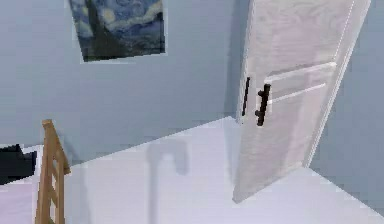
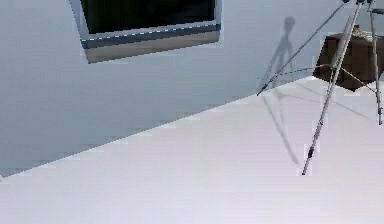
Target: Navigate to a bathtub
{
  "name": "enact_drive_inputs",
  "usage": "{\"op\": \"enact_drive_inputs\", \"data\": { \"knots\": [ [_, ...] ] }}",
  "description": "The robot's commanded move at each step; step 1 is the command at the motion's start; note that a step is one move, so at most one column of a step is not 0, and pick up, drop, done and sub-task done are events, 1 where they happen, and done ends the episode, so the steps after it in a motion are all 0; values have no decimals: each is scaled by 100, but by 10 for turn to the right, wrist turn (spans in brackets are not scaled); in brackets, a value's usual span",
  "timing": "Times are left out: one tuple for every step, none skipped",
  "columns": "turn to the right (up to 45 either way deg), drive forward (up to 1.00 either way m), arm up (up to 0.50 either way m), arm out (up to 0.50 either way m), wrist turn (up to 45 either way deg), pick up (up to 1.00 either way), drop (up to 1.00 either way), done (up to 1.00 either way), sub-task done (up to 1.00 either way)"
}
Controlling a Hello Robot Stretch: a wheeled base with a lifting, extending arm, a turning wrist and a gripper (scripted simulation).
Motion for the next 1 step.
{"op": "enact_drive_inputs", "data": {
  "knots": [
    [0, 35, 0, 0, 0, 0, 0, 0, 0]
  ]
}}
